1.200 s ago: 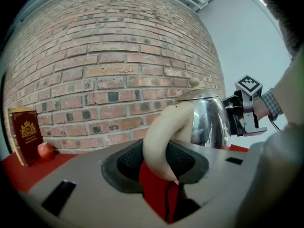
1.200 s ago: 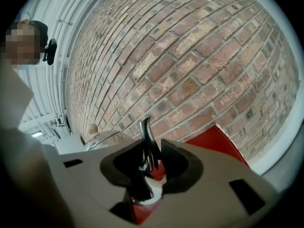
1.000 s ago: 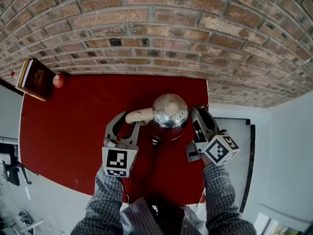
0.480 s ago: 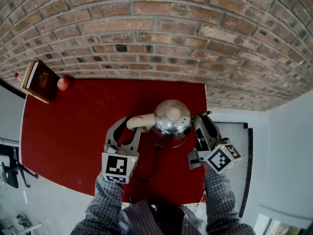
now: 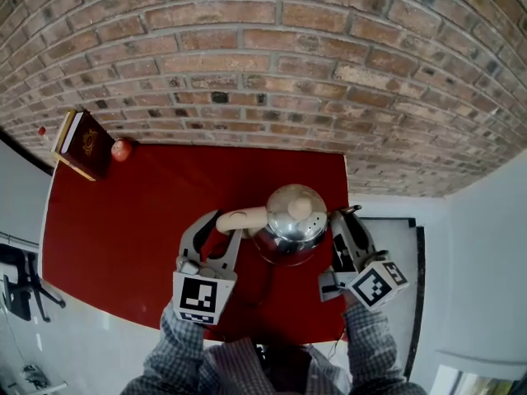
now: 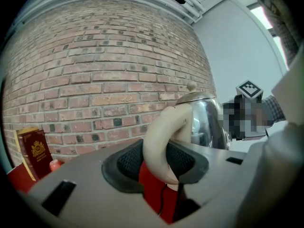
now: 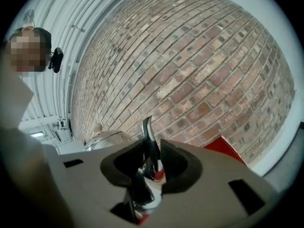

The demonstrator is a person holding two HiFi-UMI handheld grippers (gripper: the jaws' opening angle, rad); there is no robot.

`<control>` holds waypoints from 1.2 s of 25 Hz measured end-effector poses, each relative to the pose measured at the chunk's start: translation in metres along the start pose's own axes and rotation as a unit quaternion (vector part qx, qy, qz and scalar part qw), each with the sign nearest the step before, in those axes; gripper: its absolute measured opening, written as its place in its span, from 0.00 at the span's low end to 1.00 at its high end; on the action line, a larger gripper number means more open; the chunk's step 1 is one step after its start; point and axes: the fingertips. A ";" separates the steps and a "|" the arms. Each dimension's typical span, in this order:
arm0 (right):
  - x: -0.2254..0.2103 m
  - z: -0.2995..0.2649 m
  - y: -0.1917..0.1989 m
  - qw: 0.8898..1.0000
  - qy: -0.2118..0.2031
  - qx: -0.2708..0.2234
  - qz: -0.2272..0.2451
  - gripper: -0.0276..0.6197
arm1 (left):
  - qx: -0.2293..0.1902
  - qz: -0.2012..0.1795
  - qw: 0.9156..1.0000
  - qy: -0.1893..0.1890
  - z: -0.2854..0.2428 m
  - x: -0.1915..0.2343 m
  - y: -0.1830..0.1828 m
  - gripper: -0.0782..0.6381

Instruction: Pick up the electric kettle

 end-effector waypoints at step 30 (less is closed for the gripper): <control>0.107 0.051 -0.030 0.999 0.014 -0.036 0.023 0.20 | -0.031 -0.003 0.999 0.007 0.103 0.009 -0.069 0.32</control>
Point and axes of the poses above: the fingertips, and each gripper's own axes: z backward along the fingers, x to its left, y out of its underside, and after that the axes turned 6 degrees about -y, right-handed
